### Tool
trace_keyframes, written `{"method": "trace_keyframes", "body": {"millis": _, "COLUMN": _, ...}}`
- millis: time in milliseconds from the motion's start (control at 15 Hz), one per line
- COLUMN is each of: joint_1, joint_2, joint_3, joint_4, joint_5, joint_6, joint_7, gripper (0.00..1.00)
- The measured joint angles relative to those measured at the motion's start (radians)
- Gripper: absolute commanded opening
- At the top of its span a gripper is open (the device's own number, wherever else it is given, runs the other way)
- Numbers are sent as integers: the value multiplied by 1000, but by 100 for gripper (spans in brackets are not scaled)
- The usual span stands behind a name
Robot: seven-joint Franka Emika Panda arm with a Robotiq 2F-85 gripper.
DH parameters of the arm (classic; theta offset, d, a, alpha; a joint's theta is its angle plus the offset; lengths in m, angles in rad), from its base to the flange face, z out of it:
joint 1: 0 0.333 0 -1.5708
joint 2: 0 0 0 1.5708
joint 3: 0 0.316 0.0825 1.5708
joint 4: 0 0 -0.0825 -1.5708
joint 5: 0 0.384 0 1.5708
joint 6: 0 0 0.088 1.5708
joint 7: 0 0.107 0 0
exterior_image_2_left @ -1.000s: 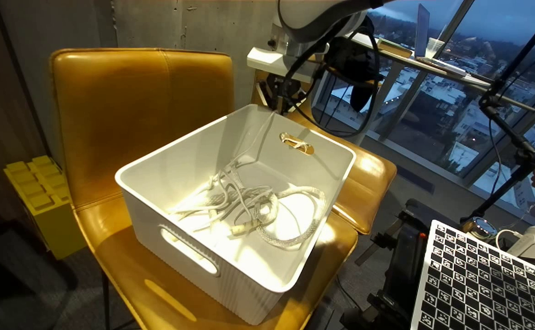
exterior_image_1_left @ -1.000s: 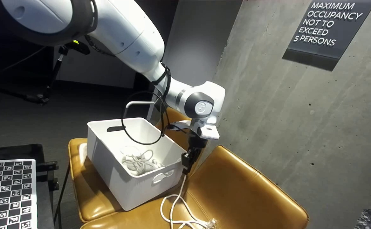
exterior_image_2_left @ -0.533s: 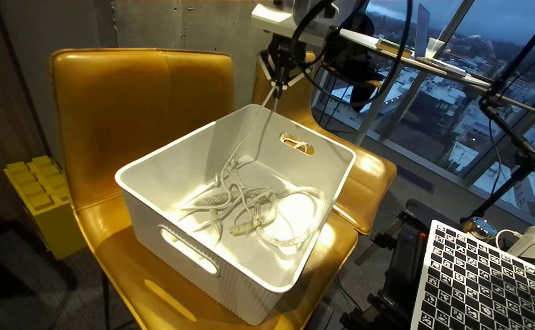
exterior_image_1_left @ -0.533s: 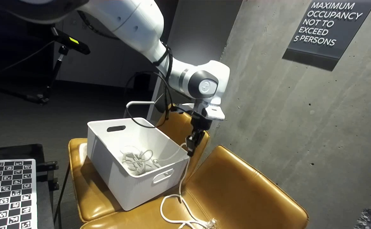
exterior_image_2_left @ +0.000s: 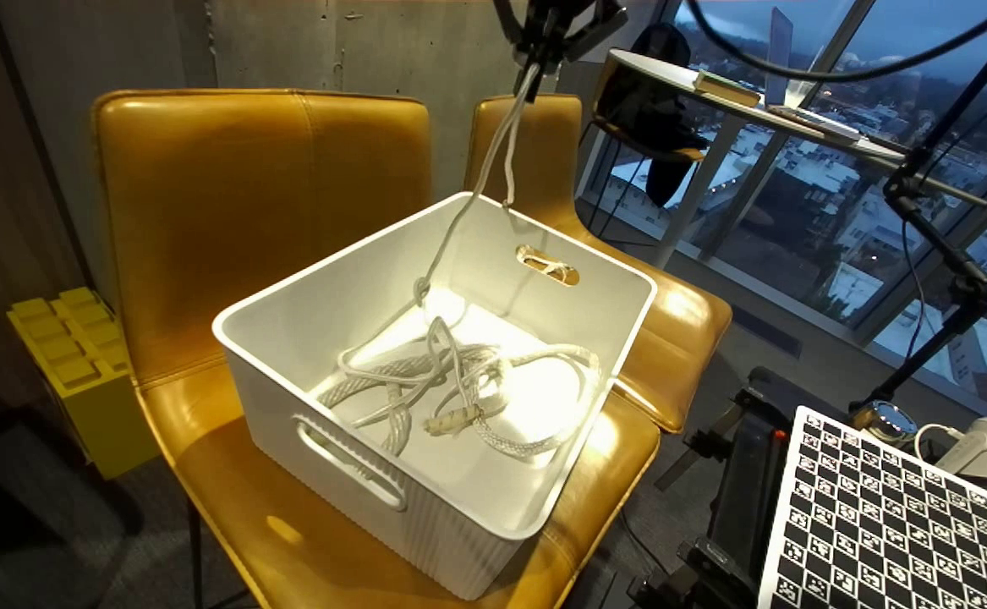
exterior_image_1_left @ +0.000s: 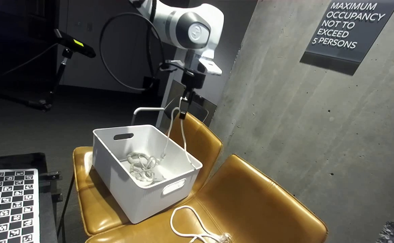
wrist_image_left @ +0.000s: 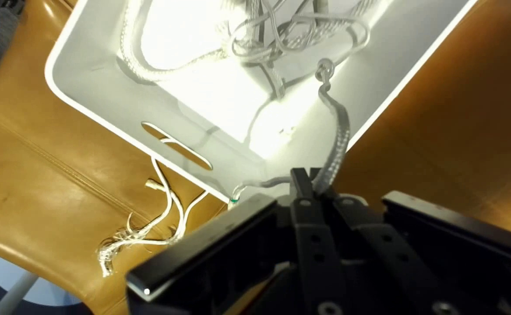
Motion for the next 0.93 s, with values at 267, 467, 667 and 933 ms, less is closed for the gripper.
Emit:
{"method": "trace_keyframes", "body": {"millis": 267, "joint_1": 58, "joint_2": -188, "joint_3": 51, "joint_4": -190, "joint_5": -13, "joint_6": -3, "joint_7": -28, "gripper": 16}}
{"method": "trace_keyframes", "body": {"millis": 467, "joint_1": 72, "joint_2": -251, "joint_3": 80, "joint_4": -298, "joint_5": -20, "joint_6": 9, "joint_7": -32, "gripper": 43}}
{"method": "trace_keyframes", "body": {"millis": 667, "joint_1": 56, "joint_2": -246, "joint_3": 78, "joint_4": -377, "joint_5": -50, "joint_6": 78, "joint_7": -68, "gripper": 65}}
{"method": "trace_keyframes", "body": {"millis": 933, "joint_1": -13, "joint_2": -228, "joint_3": 36, "joint_4": -428, "joint_5": -116, "joint_6": 188, "joint_7": -135, "gripper": 95}}
